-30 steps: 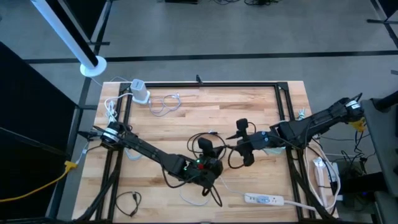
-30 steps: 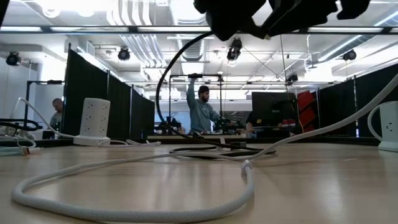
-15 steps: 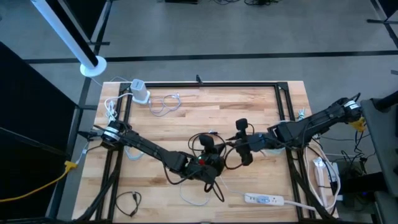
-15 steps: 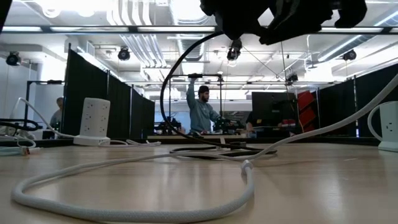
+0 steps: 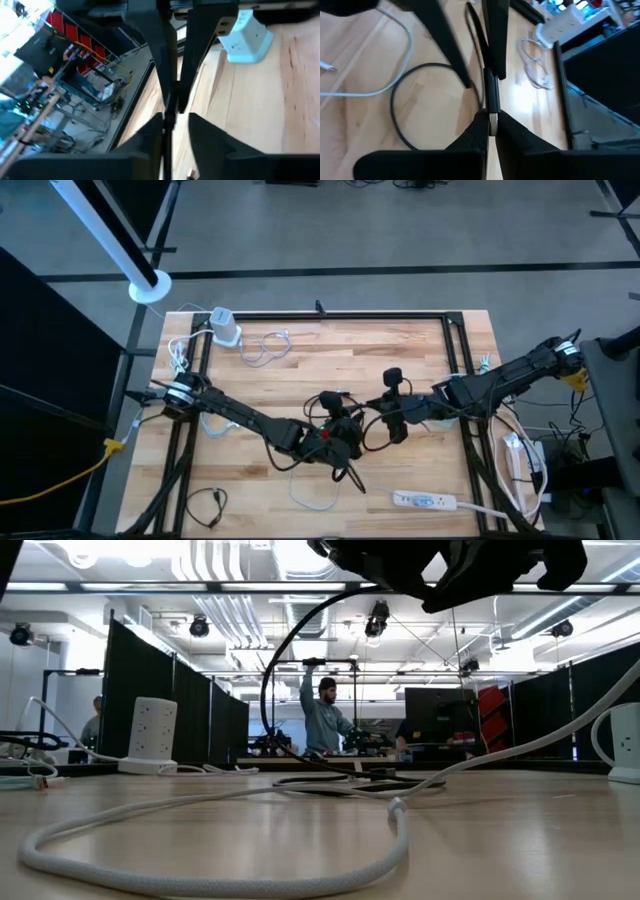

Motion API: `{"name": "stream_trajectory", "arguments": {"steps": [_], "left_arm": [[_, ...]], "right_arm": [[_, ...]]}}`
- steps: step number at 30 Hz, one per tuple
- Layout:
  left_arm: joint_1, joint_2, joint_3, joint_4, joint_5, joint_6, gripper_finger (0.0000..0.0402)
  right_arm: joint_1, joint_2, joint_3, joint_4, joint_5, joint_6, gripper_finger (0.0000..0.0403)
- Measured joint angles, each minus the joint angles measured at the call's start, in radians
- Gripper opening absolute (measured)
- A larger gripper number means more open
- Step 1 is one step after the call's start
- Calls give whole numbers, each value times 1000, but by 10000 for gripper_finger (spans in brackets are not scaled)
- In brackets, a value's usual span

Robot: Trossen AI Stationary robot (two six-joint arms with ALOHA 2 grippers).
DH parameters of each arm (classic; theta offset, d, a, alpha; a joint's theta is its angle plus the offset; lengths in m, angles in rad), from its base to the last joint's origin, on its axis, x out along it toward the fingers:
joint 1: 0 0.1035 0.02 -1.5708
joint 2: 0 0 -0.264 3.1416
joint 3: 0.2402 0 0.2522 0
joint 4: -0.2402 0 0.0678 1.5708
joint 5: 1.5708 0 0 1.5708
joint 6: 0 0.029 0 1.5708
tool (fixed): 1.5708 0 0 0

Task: Insert USB
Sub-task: Insert the top black charger cable into the green outlet extension

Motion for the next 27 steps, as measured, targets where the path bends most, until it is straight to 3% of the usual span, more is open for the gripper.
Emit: {"name": "stream_trajectory", "arguments": {"steps": [4,8,12,15,27], "left_arm": [[1,-18,1,-36,-3,-104,164],[0,-73,-7,-206,-43,-345,216],[0,-144,-71,-353,-149,-565,246],[1,-208,-167,-385,-206,-772,252],[20,-321,-559,586,-119,-974,218]], "right_arm": [[4,-43,0,-39,80,-21,5],[23,-80,-2,-108,186,-20,5],[48,-90,-25,-115,197,8,5],[78,-89,-48,-115,281,26,5],[116,-75,-141,-93,902,257,5]]}}
